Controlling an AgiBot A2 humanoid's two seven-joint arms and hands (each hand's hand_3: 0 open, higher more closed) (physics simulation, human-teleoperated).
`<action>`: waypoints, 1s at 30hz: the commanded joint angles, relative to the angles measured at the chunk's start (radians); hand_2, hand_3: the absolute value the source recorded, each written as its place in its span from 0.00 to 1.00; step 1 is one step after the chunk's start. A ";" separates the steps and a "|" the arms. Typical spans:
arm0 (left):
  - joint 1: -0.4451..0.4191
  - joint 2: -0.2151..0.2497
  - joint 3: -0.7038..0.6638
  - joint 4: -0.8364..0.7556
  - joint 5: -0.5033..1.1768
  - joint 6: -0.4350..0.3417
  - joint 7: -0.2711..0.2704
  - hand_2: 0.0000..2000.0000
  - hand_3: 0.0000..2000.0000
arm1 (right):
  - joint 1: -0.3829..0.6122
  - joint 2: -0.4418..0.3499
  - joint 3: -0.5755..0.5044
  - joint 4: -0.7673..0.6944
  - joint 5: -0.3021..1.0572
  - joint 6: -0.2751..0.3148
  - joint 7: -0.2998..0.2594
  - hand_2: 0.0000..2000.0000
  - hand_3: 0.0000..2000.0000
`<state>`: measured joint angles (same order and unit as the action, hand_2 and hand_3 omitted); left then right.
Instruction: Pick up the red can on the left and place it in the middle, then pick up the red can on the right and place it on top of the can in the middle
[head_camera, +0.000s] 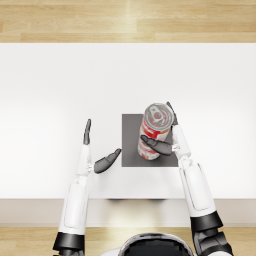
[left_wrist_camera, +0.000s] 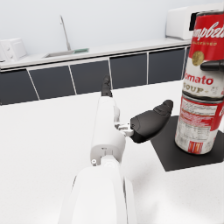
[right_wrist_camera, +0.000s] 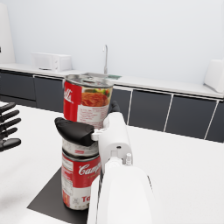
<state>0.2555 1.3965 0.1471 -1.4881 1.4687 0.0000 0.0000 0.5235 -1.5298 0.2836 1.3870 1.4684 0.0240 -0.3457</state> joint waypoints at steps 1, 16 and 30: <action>0.015 0.006 -0.002 -0.062 0.000 0.000 0.000 0.00 0.00 | 0.013 -0.006 -0.009 0.081 0.000 -0.002 -0.001 0.00 0.00; 0.186 0.051 -0.160 -0.186 0.000 0.000 0.000 0.00 0.00 | 0.060 -0.033 -0.266 0.330 0.000 -0.023 -0.003 0.00 0.00; 0.152 0.057 -0.311 -0.092 -0.001 0.000 0.000 0.00 0.00 | -0.013 -0.035 -0.432 0.234 -0.001 -0.024 0.303 0.00 0.00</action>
<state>0.4045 1.4538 -0.1512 -1.5914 1.4680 0.0000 0.0000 0.5069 -1.5650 -0.1373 1.6385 1.4677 0.0000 -0.0307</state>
